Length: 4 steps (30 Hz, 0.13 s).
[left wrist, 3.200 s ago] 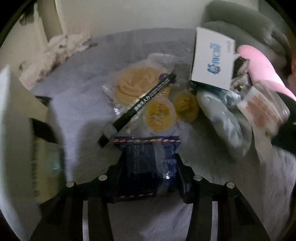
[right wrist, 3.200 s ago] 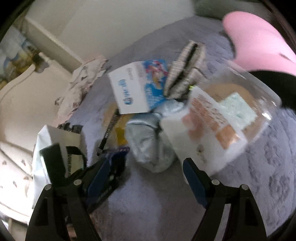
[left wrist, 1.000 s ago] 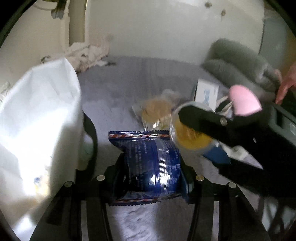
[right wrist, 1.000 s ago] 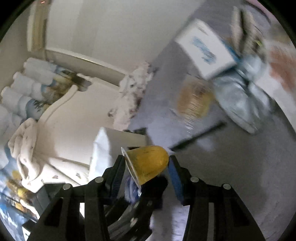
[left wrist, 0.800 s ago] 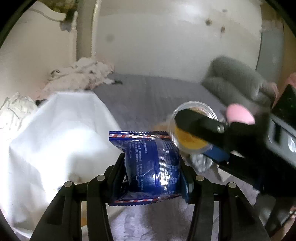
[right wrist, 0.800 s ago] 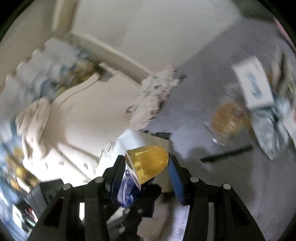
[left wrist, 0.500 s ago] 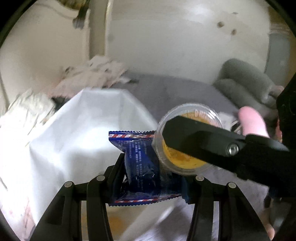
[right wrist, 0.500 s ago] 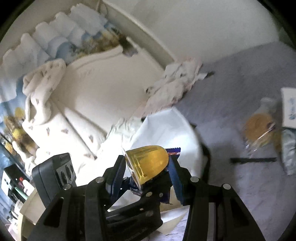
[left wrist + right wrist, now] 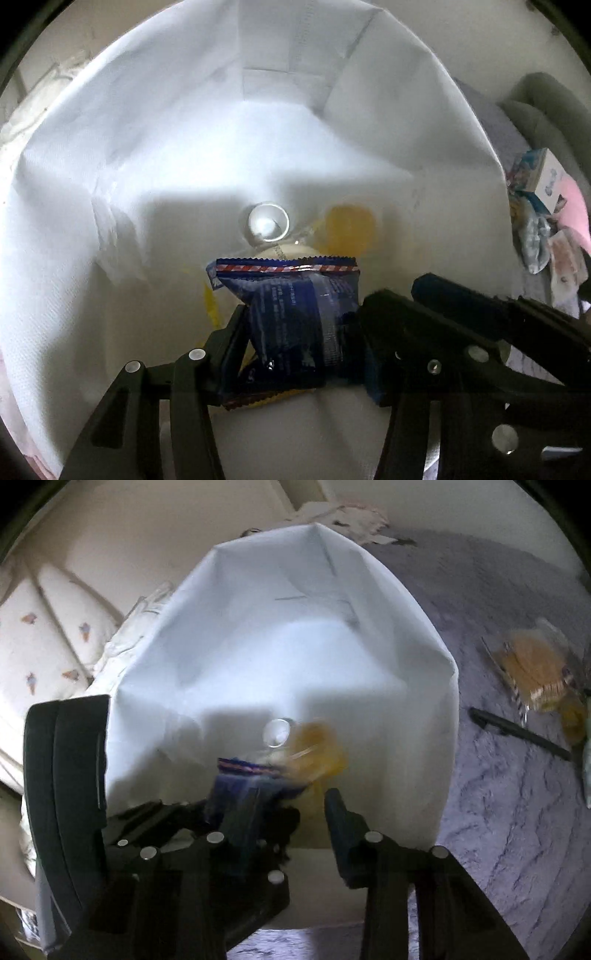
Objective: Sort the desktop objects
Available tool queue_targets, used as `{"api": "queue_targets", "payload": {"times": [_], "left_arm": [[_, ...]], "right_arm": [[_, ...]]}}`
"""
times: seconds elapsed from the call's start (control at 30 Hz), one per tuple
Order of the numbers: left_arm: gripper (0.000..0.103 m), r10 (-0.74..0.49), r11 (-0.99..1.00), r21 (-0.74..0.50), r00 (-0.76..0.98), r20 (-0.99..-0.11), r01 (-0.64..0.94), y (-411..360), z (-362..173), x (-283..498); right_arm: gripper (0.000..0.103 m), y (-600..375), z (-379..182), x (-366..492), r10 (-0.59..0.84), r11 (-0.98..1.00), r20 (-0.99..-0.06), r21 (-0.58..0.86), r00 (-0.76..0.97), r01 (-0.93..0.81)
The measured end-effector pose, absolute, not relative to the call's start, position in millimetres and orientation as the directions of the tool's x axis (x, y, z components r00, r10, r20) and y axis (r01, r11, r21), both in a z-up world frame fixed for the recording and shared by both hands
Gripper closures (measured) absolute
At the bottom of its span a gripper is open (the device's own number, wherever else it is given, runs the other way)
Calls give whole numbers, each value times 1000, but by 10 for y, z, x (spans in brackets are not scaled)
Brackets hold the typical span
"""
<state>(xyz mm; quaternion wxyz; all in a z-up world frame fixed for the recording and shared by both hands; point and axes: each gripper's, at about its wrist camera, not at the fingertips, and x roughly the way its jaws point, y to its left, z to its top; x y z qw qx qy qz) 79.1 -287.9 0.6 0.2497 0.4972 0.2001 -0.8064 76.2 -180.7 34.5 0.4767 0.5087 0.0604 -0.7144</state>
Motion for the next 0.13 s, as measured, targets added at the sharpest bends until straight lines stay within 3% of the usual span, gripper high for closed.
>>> {"api": "queue_targets", "payload": {"times": [0.13], "left_arm": [[49, -218, -796, -69, -390, -895, 601, -2837, 19, 741]], "right_arm": [[70, -1743, 322, 694, -641, -523, -767, 430, -7, 736]]}}
